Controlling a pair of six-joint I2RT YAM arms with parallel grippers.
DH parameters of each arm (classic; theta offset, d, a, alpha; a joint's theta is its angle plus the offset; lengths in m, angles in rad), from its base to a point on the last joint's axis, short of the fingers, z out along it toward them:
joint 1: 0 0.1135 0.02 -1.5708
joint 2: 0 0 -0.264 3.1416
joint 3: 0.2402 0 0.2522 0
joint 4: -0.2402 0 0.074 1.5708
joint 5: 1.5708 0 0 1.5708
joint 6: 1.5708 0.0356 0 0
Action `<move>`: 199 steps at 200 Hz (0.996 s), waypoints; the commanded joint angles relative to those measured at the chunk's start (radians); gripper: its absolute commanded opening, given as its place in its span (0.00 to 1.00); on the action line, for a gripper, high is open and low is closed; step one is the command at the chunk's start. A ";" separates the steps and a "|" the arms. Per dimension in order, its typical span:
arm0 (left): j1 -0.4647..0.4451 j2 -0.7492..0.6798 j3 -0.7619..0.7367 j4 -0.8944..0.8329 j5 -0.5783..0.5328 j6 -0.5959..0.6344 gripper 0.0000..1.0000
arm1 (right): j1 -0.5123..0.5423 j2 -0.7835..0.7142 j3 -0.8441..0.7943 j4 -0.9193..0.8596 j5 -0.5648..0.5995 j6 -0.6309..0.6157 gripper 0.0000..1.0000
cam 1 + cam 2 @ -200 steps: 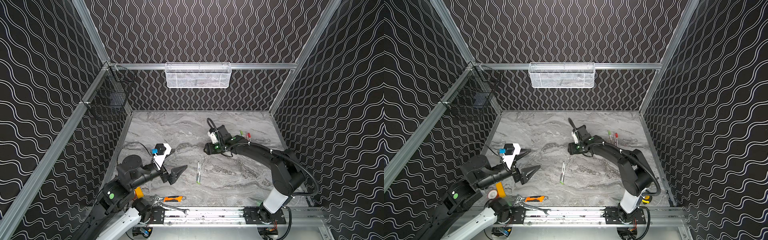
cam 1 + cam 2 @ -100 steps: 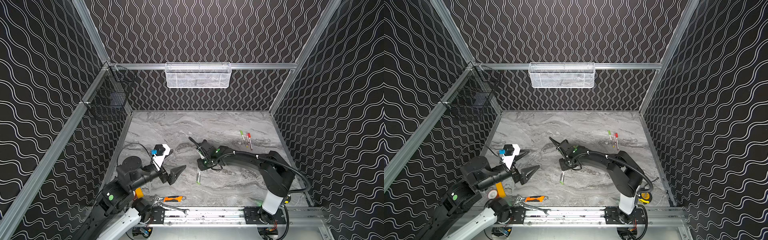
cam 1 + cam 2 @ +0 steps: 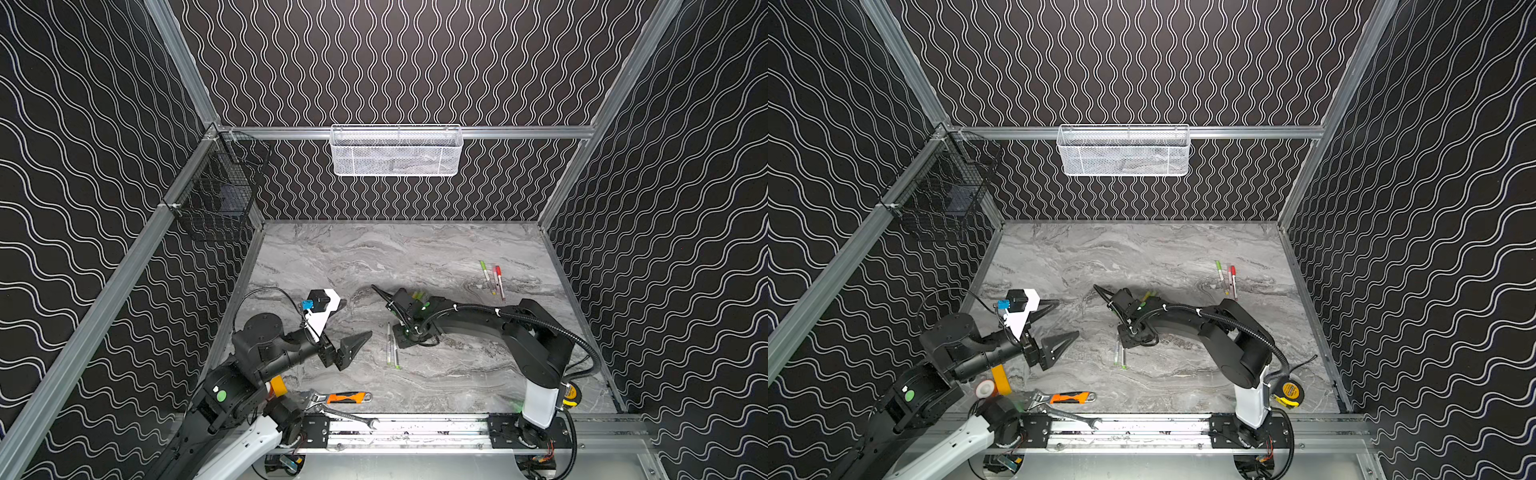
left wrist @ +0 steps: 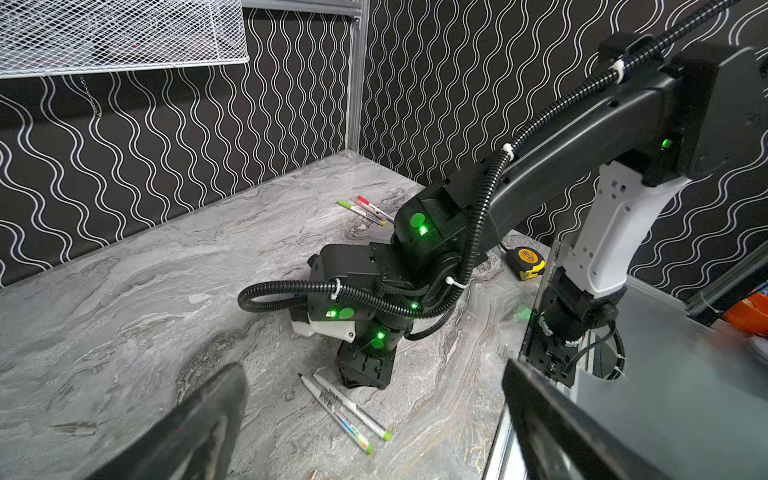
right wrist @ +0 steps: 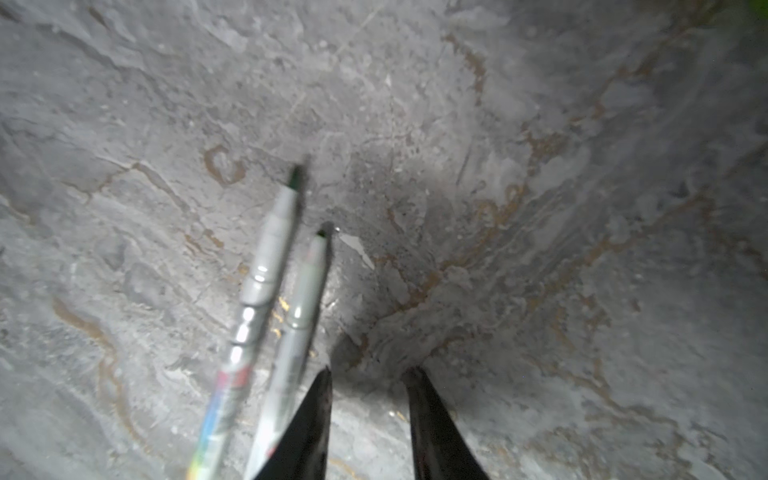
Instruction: Insert the pens into the pen caps
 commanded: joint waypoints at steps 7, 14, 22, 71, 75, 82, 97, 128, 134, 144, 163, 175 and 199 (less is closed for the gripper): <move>0.001 0.006 0.000 0.030 0.007 0.019 0.99 | 0.002 0.000 0.014 -0.021 -0.002 0.014 0.35; 0.001 0.008 -0.001 0.030 0.009 0.021 0.99 | 0.002 -0.007 0.013 -0.019 -0.006 0.015 0.35; 0.000 0.009 -0.001 0.030 0.010 0.021 0.99 | 0.003 -0.017 0.012 -0.012 -0.016 0.014 0.36; 0.003 0.010 0.001 0.033 0.015 0.024 0.98 | 0.040 -0.052 0.007 0.053 -0.115 -0.031 0.46; 0.004 0.010 -0.001 0.033 0.015 0.023 0.99 | 0.044 -0.048 0.014 0.050 -0.110 -0.030 0.46; 0.005 0.006 0.000 0.033 0.014 0.023 0.99 | 0.049 -0.035 0.025 0.038 -0.103 -0.026 0.46; 0.005 -0.001 -0.001 0.032 0.011 0.023 0.99 | 0.054 -0.006 0.050 0.018 -0.082 -0.018 0.46; 0.006 -0.008 -0.001 0.029 0.007 0.024 0.99 | 0.060 0.059 0.096 -0.048 -0.014 0.008 0.44; 0.006 -0.009 -0.001 0.029 0.008 0.024 0.99 | 0.059 0.065 0.100 -0.060 0.002 0.014 0.44; 0.006 -0.009 0.000 0.029 0.009 0.024 0.98 | 0.059 0.069 0.102 -0.072 0.019 0.023 0.43; 0.006 -0.009 -0.002 0.031 0.012 0.024 0.99 | 0.061 0.064 0.092 -0.073 0.031 0.024 0.42; 0.007 -0.007 -0.002 0.034 0.012 0.023 0.99 | 0.061 0.059 0.083 -0.070 0.032 0.028 0.42; 0.007 -0.002 -0.002 0.035 0.018 0.020 0.99 | 0.062 0.062 0.082 -0.071 0.037 0.024 0.41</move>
